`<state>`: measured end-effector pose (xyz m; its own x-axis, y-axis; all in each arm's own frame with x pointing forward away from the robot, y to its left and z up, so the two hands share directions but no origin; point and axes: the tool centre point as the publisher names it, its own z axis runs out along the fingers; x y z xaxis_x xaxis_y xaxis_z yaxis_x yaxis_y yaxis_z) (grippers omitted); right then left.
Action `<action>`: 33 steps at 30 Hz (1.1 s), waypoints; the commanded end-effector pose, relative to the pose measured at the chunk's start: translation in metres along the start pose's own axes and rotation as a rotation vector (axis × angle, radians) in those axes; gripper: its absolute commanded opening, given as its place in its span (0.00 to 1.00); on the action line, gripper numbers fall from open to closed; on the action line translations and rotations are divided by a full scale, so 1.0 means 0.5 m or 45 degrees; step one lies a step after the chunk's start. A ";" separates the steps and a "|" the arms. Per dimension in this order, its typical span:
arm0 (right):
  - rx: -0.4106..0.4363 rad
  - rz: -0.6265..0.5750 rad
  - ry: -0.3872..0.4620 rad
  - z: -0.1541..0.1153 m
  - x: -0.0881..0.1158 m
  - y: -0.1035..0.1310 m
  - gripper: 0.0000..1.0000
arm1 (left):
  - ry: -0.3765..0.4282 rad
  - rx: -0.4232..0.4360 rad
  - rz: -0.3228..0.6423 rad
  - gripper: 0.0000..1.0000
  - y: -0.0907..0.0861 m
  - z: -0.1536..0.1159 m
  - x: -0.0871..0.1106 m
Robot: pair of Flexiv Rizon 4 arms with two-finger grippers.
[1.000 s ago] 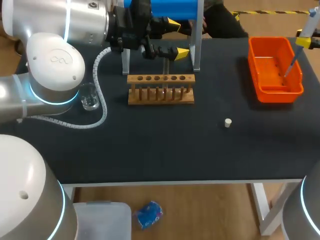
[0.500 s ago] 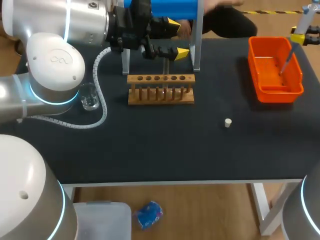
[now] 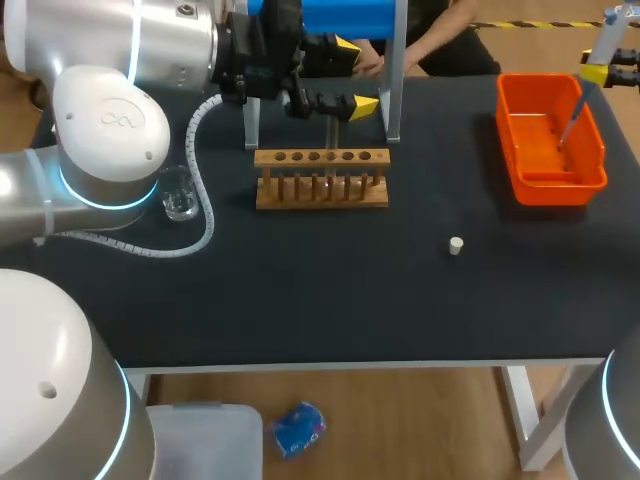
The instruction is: Invert the test tube, pick up the pipette, mount the tip to pipette, aspirate from beaker and dispense into the tube, eject the tip, return the pipette, and cap with the stopper.
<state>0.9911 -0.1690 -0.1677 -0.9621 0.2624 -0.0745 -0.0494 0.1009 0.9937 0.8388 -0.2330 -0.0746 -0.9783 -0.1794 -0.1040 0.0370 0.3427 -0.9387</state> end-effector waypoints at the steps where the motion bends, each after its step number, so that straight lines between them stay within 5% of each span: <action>1: 0.003 -0.001 -0.003 0.000 0.002 0.002 0.00 | 0.002 0.002 0.001 1.00 0.001 -0.001 0.000; 11: 0.003 -0.001 -0.003 0.000 0.002 0.002 0.00 | -0.027 -0.008 0.005 1.00 -0.060 0.012 0.001; 17: 0.003 -0.001 -0.003 0.000 0.002 0.002 0.00 | 0.008 -0.025 0.020 1.00 -0.096 0.041 -0.033; 25: 0.003 -0.001 -0.003 0.000 0.002 0.002 0.00 | 0.079 -0.015 0.066 1.00 -0.143 0.132 -0.089; 33: 0.003 -0.001 -0.003 0.000 0.002 0.002 0.00 | 0.161 0.005 0.069 1.00 -0.185 0.255 -0.096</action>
<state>0.9907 -0.1688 -0.1674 -0.9617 0.2636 -0.0748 -0.0494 0.1018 0.9936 0.8899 -0.3251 -0.0169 -0.9893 -0.0682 -0.1288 0.0981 0.3418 -0.9347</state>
